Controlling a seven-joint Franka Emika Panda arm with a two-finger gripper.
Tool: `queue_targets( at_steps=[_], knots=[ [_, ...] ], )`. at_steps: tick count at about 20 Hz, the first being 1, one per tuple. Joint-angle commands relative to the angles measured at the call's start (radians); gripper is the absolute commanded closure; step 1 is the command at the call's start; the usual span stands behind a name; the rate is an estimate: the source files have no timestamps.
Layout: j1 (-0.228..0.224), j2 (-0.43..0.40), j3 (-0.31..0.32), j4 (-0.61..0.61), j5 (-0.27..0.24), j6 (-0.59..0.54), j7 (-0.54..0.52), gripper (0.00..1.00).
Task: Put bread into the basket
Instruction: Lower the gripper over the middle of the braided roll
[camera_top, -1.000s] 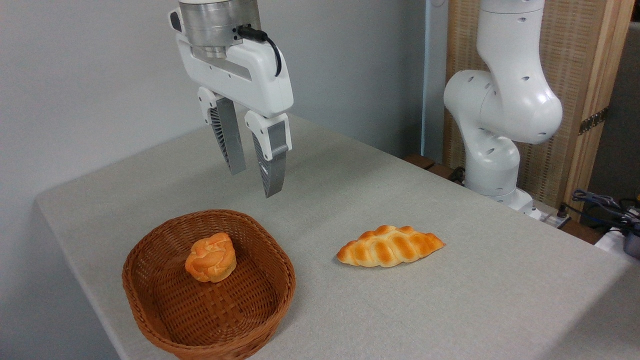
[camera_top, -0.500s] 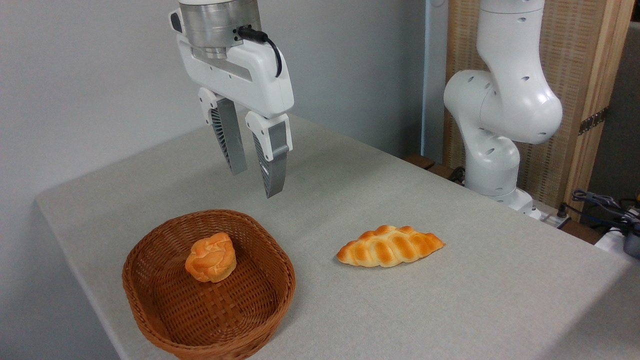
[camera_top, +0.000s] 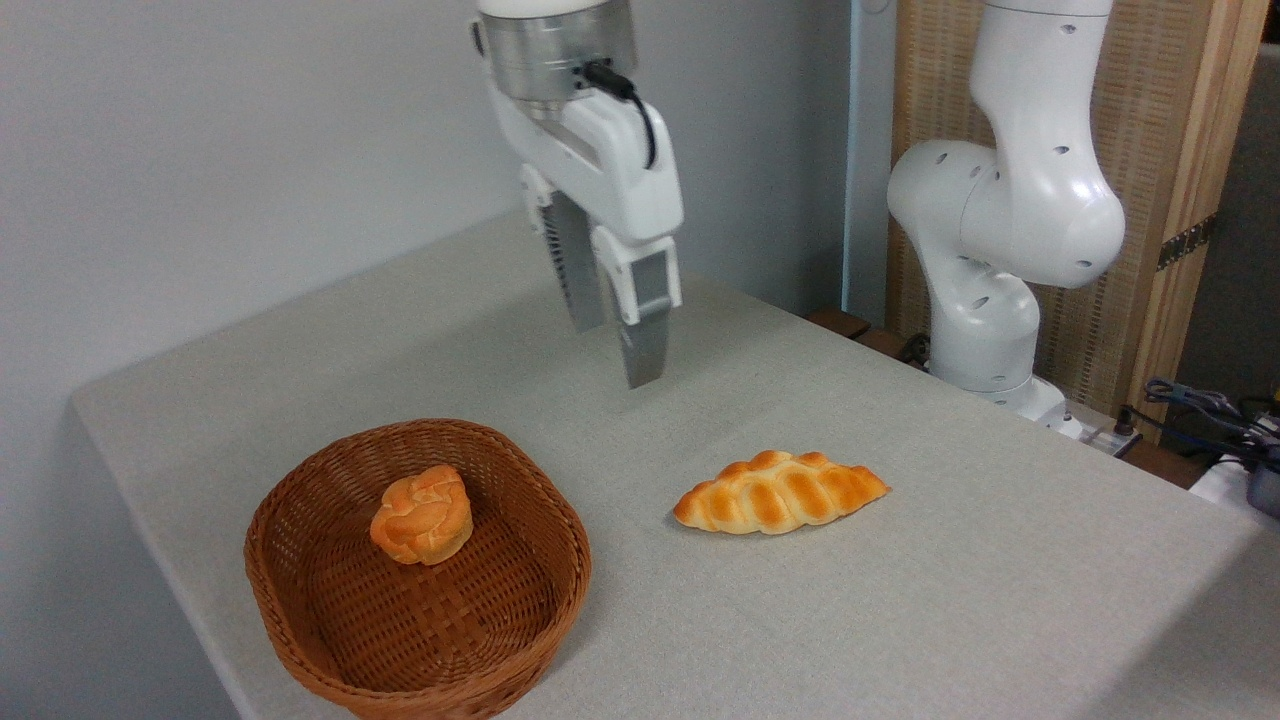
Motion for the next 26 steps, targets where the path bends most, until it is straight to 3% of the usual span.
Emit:
queue_targets(
  at_steps=[1,5,9,12,14,17,21,26],
  knots=[
    [-0.018,-0.099,0.024,-0.134,0.013,-0.005,0.059,0.0],
    [-0.026,-0.182,0.027,-0.29,0.017,0.032,0.087,0.0],
    [-0.026,-0.249,0.032,-0.421,0.14,0.089,0.194,0.0],
    [-0.026,-0.249,0.04,-0.448,0.154,0.101,0.283,0.0],
    [-0.026,-0.251,0.061,-0.493,0.191,0.148,0.337,0.0],
    [-0.043,-0.251,0.073,-0.556,0.197,0.207,0.369,0.0],
    [-0.086,-0.249,0.176,-0.597,0.217,0.218,0.389,0.0],
    [-0.101,-0.245,0.187,-0.597,0.217,0.221,0.388,0.0]
  ],
)
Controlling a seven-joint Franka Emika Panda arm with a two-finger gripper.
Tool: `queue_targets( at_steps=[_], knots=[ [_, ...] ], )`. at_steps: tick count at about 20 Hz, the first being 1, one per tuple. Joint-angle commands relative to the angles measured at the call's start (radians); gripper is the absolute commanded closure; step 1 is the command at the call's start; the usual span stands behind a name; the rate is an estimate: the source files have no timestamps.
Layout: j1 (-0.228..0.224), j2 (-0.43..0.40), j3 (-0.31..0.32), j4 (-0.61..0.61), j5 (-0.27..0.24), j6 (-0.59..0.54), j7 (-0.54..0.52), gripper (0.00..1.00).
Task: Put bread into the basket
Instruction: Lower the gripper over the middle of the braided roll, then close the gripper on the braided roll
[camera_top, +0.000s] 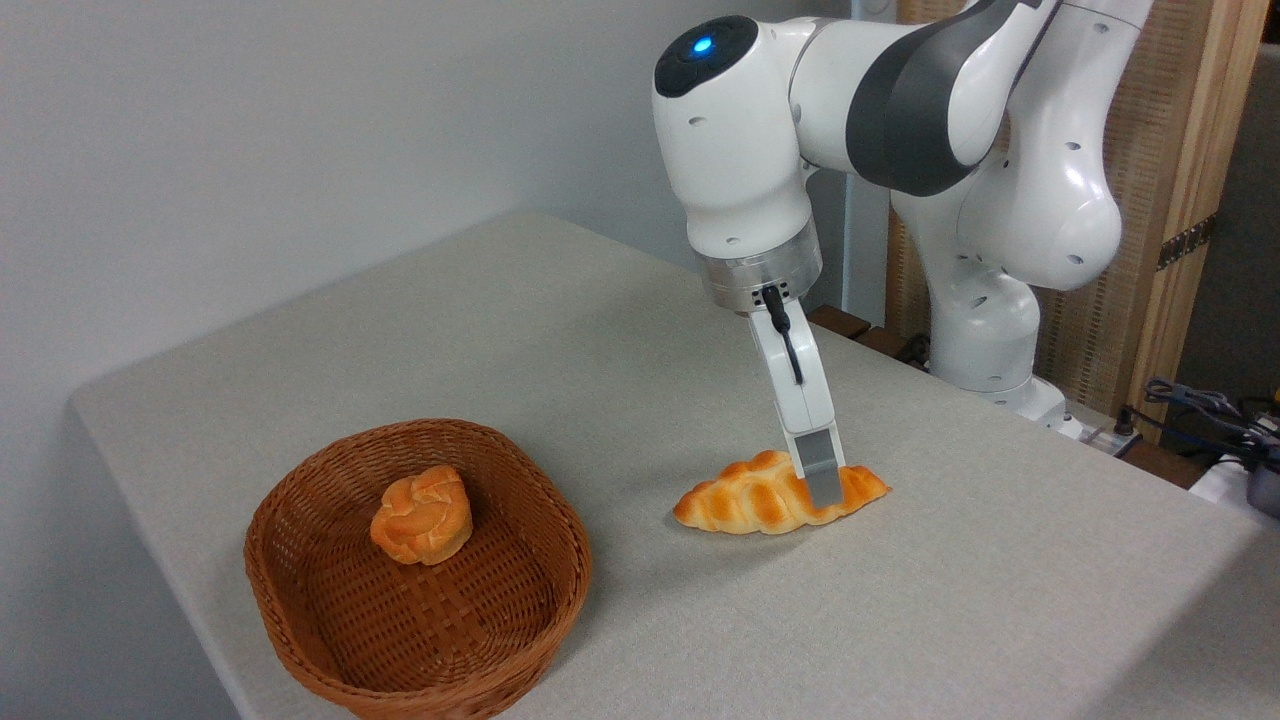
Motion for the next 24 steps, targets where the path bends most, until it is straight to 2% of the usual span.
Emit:
queue_targets(
  at_steps=[1,4,9,14,19,20,21,24],
  knots=[
    [-0.021,-0.015,0.016,-0.011,0.016,0.013,0.001,0.0],
    [-0.021,-0.015,0.019,-0.018,-0.007,0.014,-0.023,0.0],
    [-0.027,-0.015,0.019,-0.02,-0.011,0.017,-0.065,0.0],
    [-0.026,-0.014,0.019,-0.076,-0.011,0.117,-0.066,0.0],
    [-0.027,-0.008,0.019,-0.083,-0.011,0.142,-0.068,0.0],
    [-0.027,-0.008,0.019,-0.083,-0.011,0.149,-0.068,0.02],
    [-0.029,-0.009,0.019,-0.083,-0.011,0.152,-0.068,0.09],
    [-0.05,-0.005,0.019,-0.083,-0.011,0.154,-0.066,0.38]
  ],
)
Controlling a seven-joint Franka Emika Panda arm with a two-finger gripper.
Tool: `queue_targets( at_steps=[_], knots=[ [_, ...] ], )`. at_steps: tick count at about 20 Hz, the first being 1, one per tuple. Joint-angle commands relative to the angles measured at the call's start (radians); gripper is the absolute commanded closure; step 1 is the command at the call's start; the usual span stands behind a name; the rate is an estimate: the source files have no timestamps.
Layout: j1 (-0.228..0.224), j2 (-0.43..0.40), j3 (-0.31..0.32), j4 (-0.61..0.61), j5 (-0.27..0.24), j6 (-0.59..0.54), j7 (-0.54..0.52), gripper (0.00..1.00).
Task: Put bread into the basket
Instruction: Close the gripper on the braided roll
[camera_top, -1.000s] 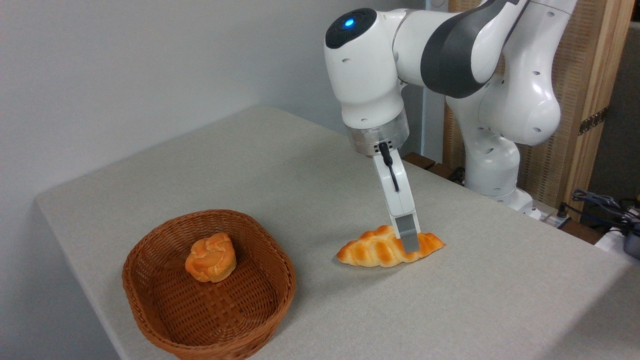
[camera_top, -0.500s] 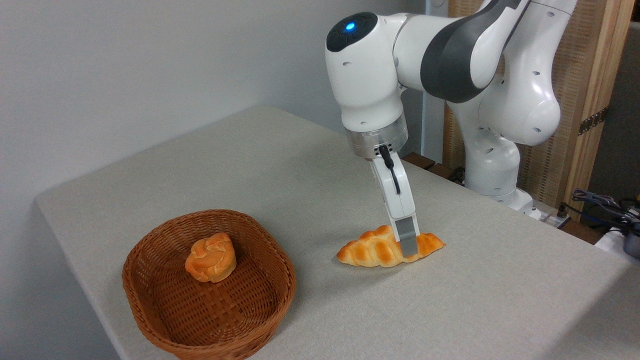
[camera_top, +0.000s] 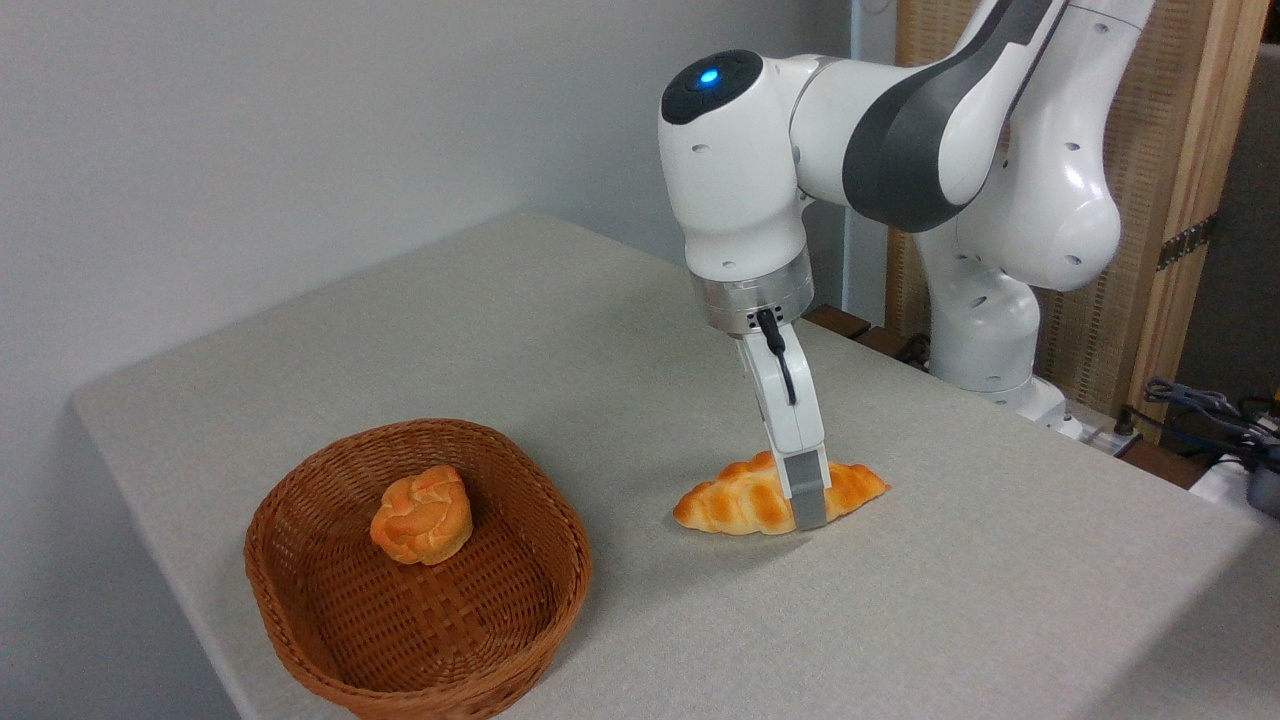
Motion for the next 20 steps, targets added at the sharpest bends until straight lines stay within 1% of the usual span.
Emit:
queue_targets(
  at_steps=[1,3,5,10,16,20],
  knots=[
    [-0.039,-0.004,0.014,-0.009,-0.008,0.029,-0.022,0.43],
    [-0.041,0.0,0.014,-0.009,-0.008,0.041,-0.02,0.47],
    [-0.042,0.002,0.014,-0.009,-0.008,0.042,-0.019,0.54],
    [-0.049,0.005,0.014,-0.009,-0.008,0.042,-0.017,0.61],
    [-0.05,0.005,0.014,-0.006,-0.008,0.041,-0.014,0.62],
    [-0.046,0.003,0.011,0.026,-0.01,0.016,-0.023,0.62]
  ],
)
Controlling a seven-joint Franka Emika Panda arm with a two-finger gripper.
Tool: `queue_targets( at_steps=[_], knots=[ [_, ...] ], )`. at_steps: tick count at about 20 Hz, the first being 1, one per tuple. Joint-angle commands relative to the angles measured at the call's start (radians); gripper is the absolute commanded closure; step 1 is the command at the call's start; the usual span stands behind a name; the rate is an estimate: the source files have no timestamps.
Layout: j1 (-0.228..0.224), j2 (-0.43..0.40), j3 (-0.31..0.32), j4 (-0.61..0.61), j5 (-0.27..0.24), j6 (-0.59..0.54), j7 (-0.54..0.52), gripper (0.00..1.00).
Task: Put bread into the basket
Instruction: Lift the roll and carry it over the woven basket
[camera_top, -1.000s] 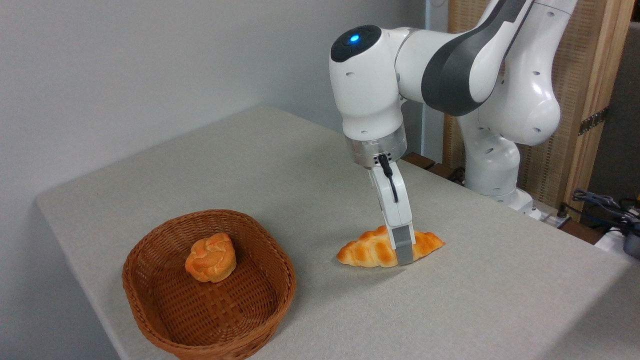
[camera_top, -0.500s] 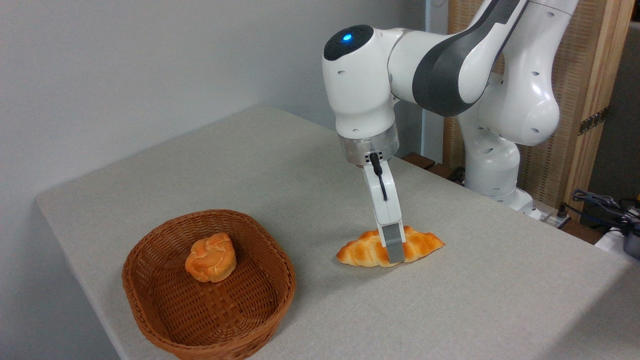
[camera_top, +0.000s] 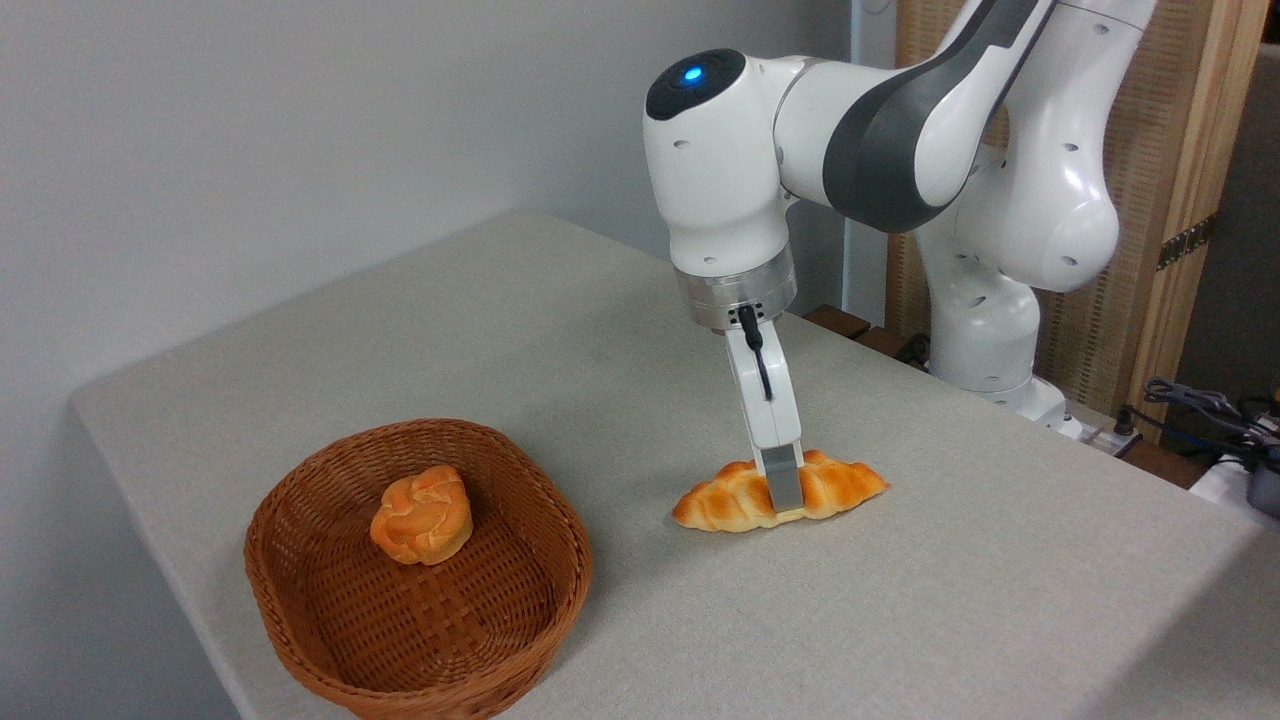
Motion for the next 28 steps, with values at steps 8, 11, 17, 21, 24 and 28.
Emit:
queue_targets(
  at_steps=[8,11,17,21,24,28],
  knots=[
    [-0.045,0.069,0.008,0.261,-0.192,-0.133,-0.234,0.62],
    [-0.047,0.084,0.01,0.31,-0.247,-0.133,-0.281,0.61],
    [-0.048,0.219,0.011,0.481,-0.339,-0.11,-0.304,0.61],
    [-0.047,0.354,0.014,0.575,-0.409,0.054,-0.301,0.59],
    [-0.045,0.472,0.014,0.662,-0.432,0.11,-0.298,0.59],
    [-0.039,0.561,0.011,0.742,-0.433,0.113,-0.301,0.05]
  ],
)
